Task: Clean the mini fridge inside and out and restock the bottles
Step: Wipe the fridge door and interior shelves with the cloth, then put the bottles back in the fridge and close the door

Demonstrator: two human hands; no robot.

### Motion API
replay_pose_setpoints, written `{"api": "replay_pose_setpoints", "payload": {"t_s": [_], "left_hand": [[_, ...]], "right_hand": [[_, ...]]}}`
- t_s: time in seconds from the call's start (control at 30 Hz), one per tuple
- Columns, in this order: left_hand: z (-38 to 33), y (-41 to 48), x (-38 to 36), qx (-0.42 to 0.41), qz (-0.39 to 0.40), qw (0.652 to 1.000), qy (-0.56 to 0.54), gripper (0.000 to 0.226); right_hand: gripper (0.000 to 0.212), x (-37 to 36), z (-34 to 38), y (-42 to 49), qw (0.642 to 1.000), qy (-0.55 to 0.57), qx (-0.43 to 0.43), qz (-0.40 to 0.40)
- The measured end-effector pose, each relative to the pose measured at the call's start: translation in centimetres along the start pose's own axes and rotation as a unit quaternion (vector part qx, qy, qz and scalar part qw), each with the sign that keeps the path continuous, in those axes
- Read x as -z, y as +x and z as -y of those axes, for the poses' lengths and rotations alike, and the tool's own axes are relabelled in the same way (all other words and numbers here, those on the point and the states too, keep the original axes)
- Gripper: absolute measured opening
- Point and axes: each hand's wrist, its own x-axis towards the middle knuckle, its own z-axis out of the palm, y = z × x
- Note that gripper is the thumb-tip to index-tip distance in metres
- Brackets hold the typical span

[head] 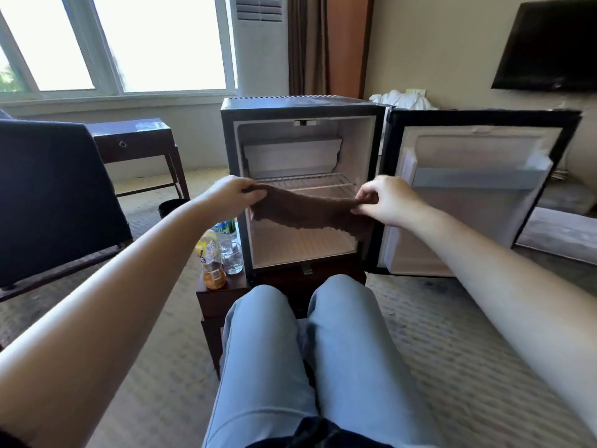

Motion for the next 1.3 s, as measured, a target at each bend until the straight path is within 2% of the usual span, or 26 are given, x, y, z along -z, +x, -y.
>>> {"api": "replay_pose_setpoints", "payload": {"t_s": [0.03,0.1,0.17,0.23,0.3,0.37,0.47,0.6,0.67,0.73,0.8,0.87,0.93,1.07,1.13,1.23,1.3], "left_hand": [[0.5,0.0,0.2,0.015,0.016,1.0,-0.02,0.022],[1.9,0.2,0.2,0.056,0.056,0.989,-0.128,0.021],[3.3,0.8,-0.2,0.088,0.065,0.959,-0.261,0.013],[4.4,2.4,-1.4,0.115,0.05,0.935,-0.333,0.012],[5.2,4.5,-3.3,0.15,0.042,0.927,-0.341,0.015],[5.6,7.1,-5.5,0.17,0.062,0.934,-0.308,0.013],[5.1,11.3,-8.1,0.143,0.132,0.942,-0.272,0.017],[1.9,15.7,-8.3,0.117,0.211,0.937,-0.254,0.026],[-0.7,16.7,-7.0,0.134,0.257,0.91,-0.296,0.025],[-3.1,17.3,-5.2,0.152,0.276,0.896,-0.314,0.031],[-5.0,17.6,-3.3,0.131,0.251,0.924,-0.257,0.025],[-7.0,17.9,-1.2,0.093,0.217,0.944,-0.231,0.021],[-8.9,18.7,1.4,0.073,0.229,0.931,-0.273,0.019],[-12.8,22.4,5.2,0.02,0.283,0.916,-0.285,0.02],[-14.7,24.0,5.5,0.011,0.308,0.895,-0.323,0.02],[-17.9,25.7,4.1,0.056,0.344,0.836,-0.424,0.029],[-20.8,26.2,2.4,0.078,0.366,0.798,-0.473,0.037]], "right_hand": [[0.014,-0.2,-0.4,0.0,1.0,0.02,-0.015,0.011],[0.013,-0.6,-1.1,0.5,0.994,0.085,-0.051,0.049],[0.016,-1.3,-1.8,1.5,0.979,0.168,-0.093,0.063],[0.023,-2.8,-2.8,2.9,0.958,0.243,-0.148,0.043],[0.024,-4.9,-4.0,4.9,0.941,0.275,-0.196,0.034],[0.021,-6.8,-4.7,7.3,0.935,0.27,-0.226,0.052],[0.021,-7.9,-4.5,10.9,0.927,0.273,-0.239,0.094],[0.021,-6.6,-2.1,14.4,0.906,0.3,-0.259,0.146],[0.03,-4.9,-0.4,15.4,0.875,0.348,-0.291,0.167],[0.032,-2.2,1.4,16.0,0.815,0.437,-0.341,0.168],[0.032,1.2,3.0,16.2,0.777,0.494,-0.364,0.143],[0.031,4.4,4.4,16.1,0.768,0.509,-0.369,0.12],[0.026,7.2,5.4,16.1,0.772,0.505,-0.377,0.077],[0.02,11.4,4.2,16.7,0.795,0.447,-0.401,-0.081],[0.021,12.9,2.7,17.0,0.781,0.452,-0.417,-0.11],[0.021,14.8,0.0,16.8,0.7,0.539,-0.448,-0.137],[0.02,16.5,-2.4,15.7,0.659,0.59,-0.446,-0.135]]}}
